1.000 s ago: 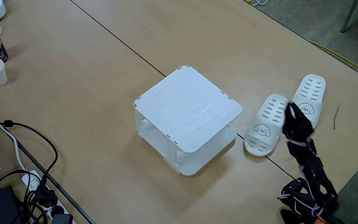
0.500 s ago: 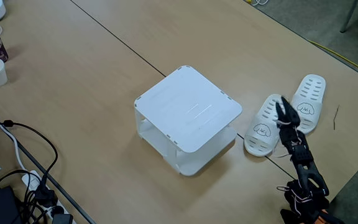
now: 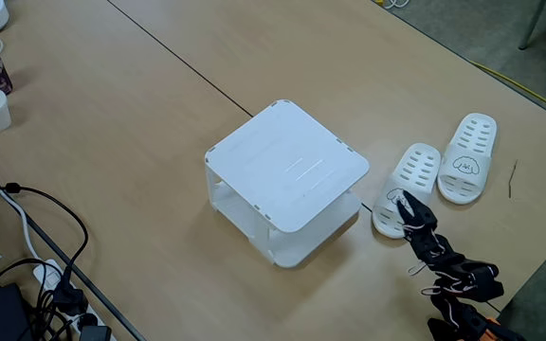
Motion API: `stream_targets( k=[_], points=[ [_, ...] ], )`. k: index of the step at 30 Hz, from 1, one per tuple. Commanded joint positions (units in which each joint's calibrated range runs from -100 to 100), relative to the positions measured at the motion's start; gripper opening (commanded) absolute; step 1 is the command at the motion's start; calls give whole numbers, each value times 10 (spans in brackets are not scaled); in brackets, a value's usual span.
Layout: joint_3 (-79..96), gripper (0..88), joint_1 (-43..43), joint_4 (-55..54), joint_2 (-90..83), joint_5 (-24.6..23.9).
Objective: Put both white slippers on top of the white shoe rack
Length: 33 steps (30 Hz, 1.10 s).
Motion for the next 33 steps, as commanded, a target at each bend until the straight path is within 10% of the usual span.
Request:
stream_targets(
  k=[1,33],
  points=[
    [1,164,-49,-113,76,4],
    [-207,248,44,-109,398,4]
  ],
)
